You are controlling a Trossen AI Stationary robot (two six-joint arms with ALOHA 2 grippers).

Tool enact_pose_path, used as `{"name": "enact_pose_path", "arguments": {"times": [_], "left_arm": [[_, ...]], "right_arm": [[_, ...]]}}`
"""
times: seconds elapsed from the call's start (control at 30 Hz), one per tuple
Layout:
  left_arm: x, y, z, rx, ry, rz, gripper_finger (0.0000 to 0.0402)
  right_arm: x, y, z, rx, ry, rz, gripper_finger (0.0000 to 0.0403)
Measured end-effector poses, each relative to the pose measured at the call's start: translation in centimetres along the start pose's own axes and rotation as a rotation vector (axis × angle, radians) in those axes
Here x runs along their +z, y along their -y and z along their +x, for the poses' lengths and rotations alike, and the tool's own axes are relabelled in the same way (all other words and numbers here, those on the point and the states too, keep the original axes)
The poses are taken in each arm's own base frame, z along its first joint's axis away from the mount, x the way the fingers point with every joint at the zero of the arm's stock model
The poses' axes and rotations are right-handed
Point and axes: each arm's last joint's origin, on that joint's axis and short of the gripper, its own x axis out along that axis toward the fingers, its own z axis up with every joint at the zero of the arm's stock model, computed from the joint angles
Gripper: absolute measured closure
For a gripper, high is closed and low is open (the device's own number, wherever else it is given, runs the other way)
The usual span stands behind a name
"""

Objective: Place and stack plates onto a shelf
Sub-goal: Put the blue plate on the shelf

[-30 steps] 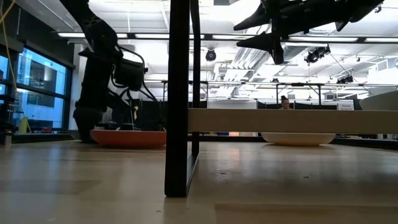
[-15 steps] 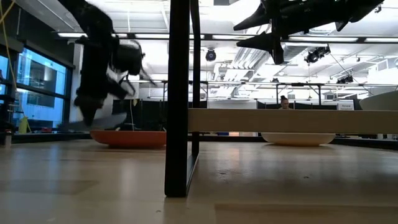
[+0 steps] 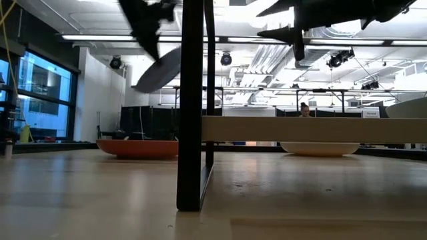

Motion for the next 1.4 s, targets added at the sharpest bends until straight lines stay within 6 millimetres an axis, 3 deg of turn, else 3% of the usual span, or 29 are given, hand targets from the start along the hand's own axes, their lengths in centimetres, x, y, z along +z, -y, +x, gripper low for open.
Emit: {"name": "enact_pose_path", "arguments": {"times": [0.13,0.3,0.5,0.67,0.9,1.4], "left_arm": [[3.5,2.2,-0.8,-0.037,0.083,0.145,0.0401],[6.4,5.9,0.5,-0.081,0.095,0.385,0.0401],[6.9,10.3,4.0,-0.134,0.015,0.632,0.0401],[6.5,12.7,6.2,-0.166,-0.055,0.726,0.0401],[6.5,13.6,6.5,-0.174,-0.053,0.736,0.0401],[6.8,13.5,6.6,-0.216,-0.015,0.712,0.0401]], "right_arm": [[1.1,0.7,-0.5,-0.019,0.011,0.198,0.0237],[1.5,1.3,-0.6,0.016,-0.063,0.316,0.0237],[1.1,2.1,-0.6,-0.041,-0.146,0.342,0.0237],[0.0,3.2,-1.0,-0.184,-0.24,0.378,0.0237],[-1.1,4.5,-1.6,-0.376,-0.3,0.393,0.0237],[-1.2,4.7,-0.8,-0.381,-0.248,0.47,0.0237]]}}
